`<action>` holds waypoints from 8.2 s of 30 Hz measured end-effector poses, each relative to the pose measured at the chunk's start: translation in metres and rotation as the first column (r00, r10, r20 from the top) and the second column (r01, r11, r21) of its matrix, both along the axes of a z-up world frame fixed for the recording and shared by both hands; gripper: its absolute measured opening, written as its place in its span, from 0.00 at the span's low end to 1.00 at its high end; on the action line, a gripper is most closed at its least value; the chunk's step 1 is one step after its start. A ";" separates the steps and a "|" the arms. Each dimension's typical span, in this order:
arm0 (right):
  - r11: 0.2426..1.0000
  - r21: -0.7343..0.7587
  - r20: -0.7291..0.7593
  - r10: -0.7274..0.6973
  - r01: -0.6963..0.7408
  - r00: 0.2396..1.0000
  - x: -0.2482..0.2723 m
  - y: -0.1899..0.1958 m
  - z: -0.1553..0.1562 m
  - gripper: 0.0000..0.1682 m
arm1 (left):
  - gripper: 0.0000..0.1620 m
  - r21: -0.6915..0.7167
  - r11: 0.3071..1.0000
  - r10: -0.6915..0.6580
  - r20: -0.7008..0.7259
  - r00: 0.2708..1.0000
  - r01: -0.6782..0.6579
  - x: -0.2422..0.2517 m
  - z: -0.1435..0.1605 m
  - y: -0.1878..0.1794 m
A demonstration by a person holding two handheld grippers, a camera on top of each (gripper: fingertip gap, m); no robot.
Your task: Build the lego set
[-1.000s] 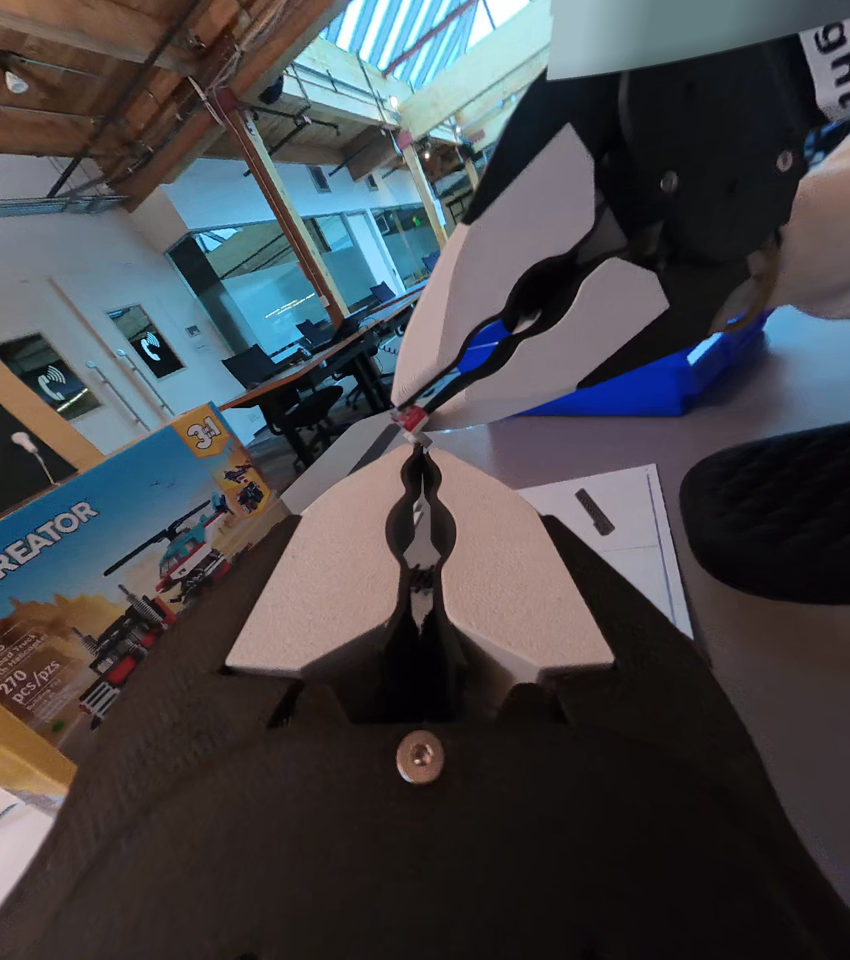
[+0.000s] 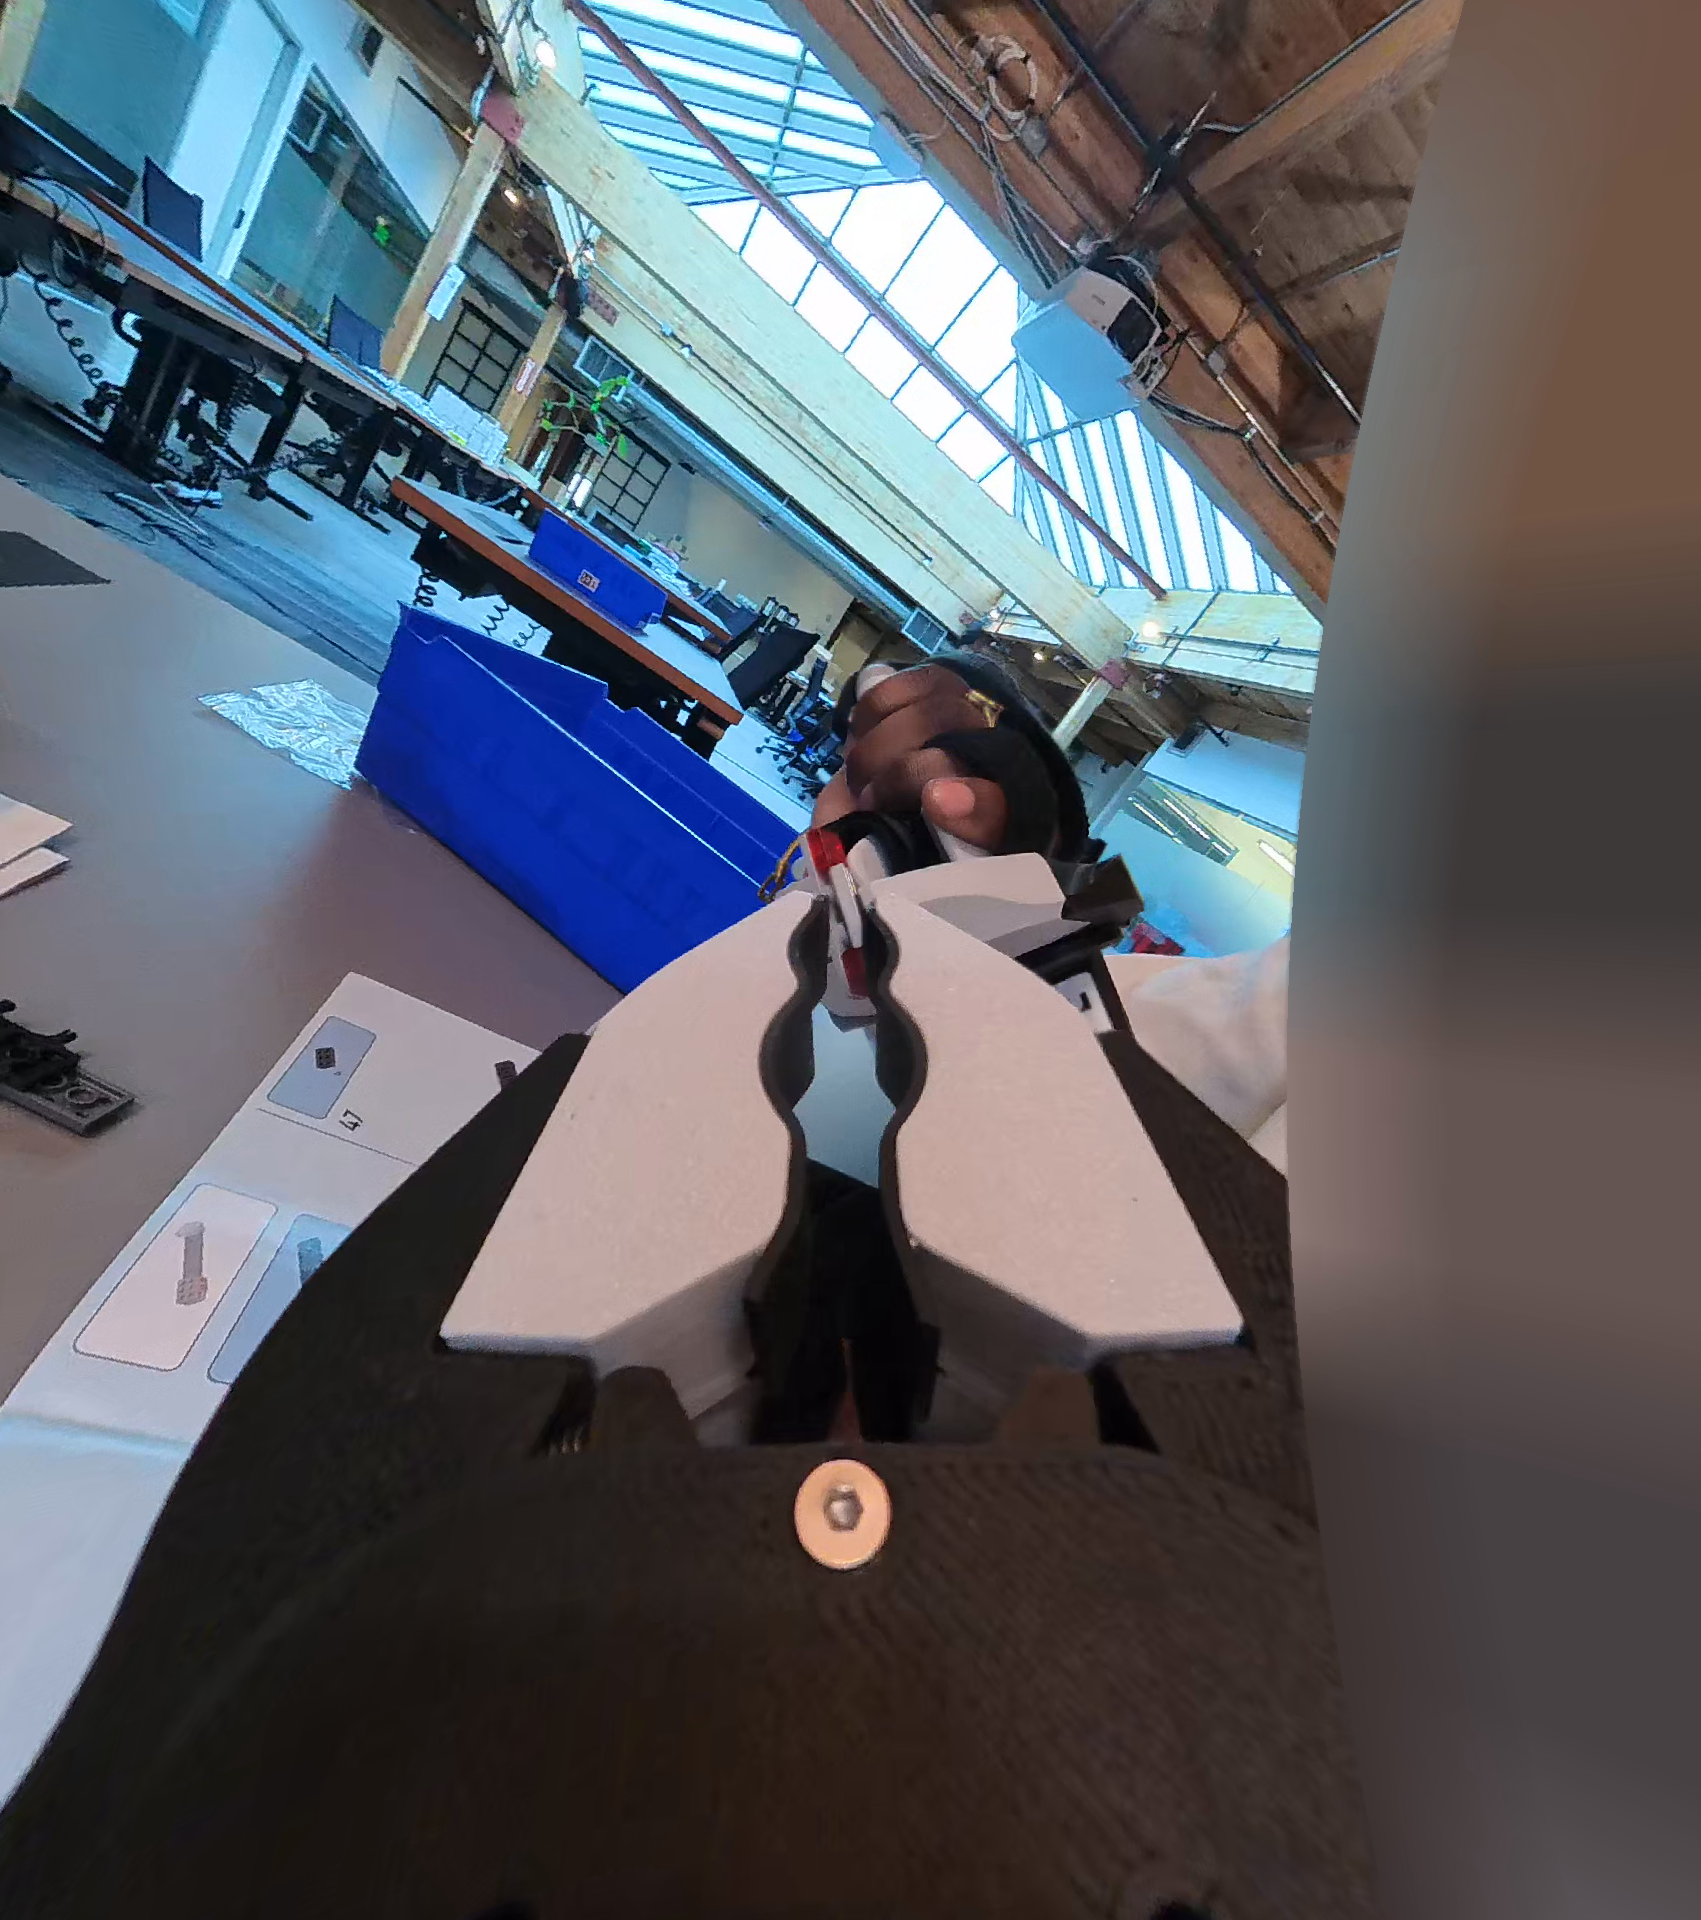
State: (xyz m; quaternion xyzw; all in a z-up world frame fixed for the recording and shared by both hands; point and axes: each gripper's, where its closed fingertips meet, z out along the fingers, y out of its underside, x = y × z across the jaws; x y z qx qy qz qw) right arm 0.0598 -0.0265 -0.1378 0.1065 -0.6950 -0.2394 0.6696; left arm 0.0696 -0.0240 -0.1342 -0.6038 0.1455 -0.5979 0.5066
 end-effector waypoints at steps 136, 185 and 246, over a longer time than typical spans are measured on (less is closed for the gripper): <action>-0.850 -0.328 -0.191 0.486 0.411 0.853 -0.019 -0.018 -0.020 0.08 | 0.03 0.826 0.563 0.636 -0.443 0.631 0.013 -0.025 -0.026 -0.010; -0.106 -0.989 0.044 0.451 0.102 0.891 -0.014 -0.018 -0.025 0.09 | 0.09 0.499 0.865 0.330 -0.483 0.811 -0.055 -0.014 -0.037 -0.014; -0.828 -0.440 -0.087 0.425 0.348 0.901 -0.017 0.007 -0.054 0.08 | 0.07 0.255 0.951 0.266 -0.397 0.878 -0.173 -0.024 -0.065 0.001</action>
